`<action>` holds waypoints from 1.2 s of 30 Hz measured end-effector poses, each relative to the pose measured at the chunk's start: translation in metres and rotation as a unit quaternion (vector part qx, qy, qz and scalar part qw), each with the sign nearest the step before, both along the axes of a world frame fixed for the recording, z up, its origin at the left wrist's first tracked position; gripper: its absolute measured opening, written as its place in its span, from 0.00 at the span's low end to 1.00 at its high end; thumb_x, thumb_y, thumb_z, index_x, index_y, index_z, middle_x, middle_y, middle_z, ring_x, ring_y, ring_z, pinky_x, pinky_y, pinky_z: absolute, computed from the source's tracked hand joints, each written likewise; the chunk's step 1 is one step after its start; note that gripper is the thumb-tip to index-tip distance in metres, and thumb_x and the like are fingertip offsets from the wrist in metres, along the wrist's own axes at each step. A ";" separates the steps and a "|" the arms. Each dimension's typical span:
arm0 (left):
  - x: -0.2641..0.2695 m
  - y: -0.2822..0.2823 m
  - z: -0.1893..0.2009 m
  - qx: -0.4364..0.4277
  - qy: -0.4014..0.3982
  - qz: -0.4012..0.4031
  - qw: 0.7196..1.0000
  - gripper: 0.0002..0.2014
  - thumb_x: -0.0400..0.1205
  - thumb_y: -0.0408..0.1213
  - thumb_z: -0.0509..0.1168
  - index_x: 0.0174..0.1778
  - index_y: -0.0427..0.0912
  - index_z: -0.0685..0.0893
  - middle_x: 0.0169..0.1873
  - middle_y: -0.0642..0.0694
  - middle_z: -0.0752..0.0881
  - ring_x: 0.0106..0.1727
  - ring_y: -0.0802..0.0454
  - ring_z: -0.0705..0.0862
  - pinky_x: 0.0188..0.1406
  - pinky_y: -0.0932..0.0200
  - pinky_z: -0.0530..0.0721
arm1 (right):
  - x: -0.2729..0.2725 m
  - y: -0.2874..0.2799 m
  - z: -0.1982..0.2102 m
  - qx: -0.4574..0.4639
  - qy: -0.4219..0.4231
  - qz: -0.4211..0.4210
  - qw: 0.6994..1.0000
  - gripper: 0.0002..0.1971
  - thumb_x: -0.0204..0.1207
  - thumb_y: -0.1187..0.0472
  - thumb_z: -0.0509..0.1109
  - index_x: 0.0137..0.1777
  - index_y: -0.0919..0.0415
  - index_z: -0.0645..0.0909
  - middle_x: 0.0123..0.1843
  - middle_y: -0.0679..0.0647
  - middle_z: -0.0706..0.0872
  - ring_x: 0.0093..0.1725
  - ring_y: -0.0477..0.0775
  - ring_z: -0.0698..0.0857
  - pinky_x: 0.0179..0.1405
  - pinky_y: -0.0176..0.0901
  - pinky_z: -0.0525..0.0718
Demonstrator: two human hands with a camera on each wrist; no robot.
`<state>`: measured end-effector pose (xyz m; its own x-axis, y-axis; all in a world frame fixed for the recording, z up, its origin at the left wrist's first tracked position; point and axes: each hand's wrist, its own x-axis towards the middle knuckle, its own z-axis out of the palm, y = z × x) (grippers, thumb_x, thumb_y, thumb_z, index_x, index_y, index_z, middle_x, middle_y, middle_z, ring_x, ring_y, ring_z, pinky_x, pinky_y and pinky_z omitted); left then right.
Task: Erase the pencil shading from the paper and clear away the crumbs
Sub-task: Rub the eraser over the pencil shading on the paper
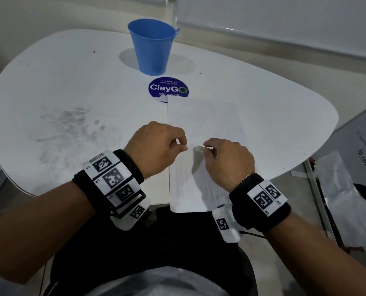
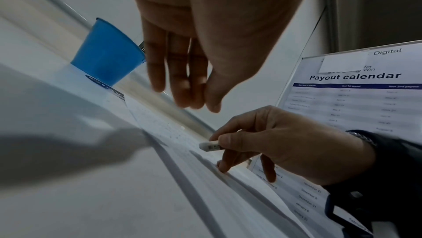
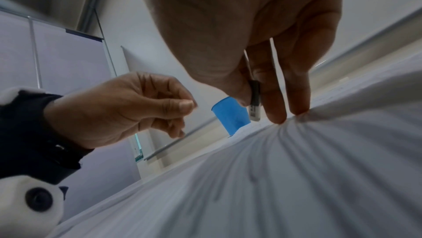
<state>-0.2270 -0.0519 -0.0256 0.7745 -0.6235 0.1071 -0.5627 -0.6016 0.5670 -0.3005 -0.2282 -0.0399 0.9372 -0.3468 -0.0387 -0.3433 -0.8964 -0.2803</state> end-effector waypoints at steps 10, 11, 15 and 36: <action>0.006 0.007 -0.006 0.328 -0.026 -0.112 0.938 0.39 0.81 0.72 0.57 0.84 0.52 0.71 0.86 0.55 0.64 0.82 0.49 0.68 0.79 0.45 0.68 | -0.004 -0.005 0.003 0.007 0.003 0.030 1.000 0.11 0.83 0.47 0.63 0.55 0.45 0.86 0.46 0.43 0.91 0.47 0.55 0.87 0.44 0.45 0.82; 0.007 0.008 -0.007 0.339 -0.022 -0.116 0.933 0.41 0.81 0.72 0.57 0.85 0.52 0.67 0.88 0.55 0.60 0.85 0.49 0.64 0.82 0.44 0.63 | -0.005 -0.003 0.005 0.010 0.007 0.037 0.999 0.11 0.84 0.47 0.63 0.54 0.45 0.86 0.46 0.43 0.91 0.47 0.56 0.87 0.44 0.45 0.82; 0.012 0.014 -0.007 0.347 0.021 -0.106 0.932 0.44 0.80 0.72 0.59 0.89 0.53 0.58 0.89 0.55 0.51 0.89 0.51 0.49 0.86 0.42 0.46 | -0.007 0.001 0.009 0.017 0.015 0.050 0.998 0.11 0.84 0.48 0.63 0.51 0.45 0.87 0.43 0.44 0.90 0.45 0.57 0.86 0.45 0.47 0.84; 0.025 0.025 -0.012 0.373 0.073 -0.099 0.920 0.49 0.73 0.74 0.67 0.85 0.73 0.46 0.88 0.54 0.33 0.86 0.48 0.26 0.86 0.37 0.35 | 0.005 0.015 0.001 0.133 -0.025 0.141 0.981 0.07 0.80 0.54 0.72 0.49 0.52 0.91 0.40 0.46 0.91 0.41 0.50 0.88 0.44 0.50 0.87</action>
<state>-0.2017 -0.0273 -0.0372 0.6100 -0.6118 -0.5036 -0.6534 -0.7479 0.1172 -0.2951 -0.2134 -0.0392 0.9973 -0.0581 -0.0439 -0.0726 -0.8462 -0.5279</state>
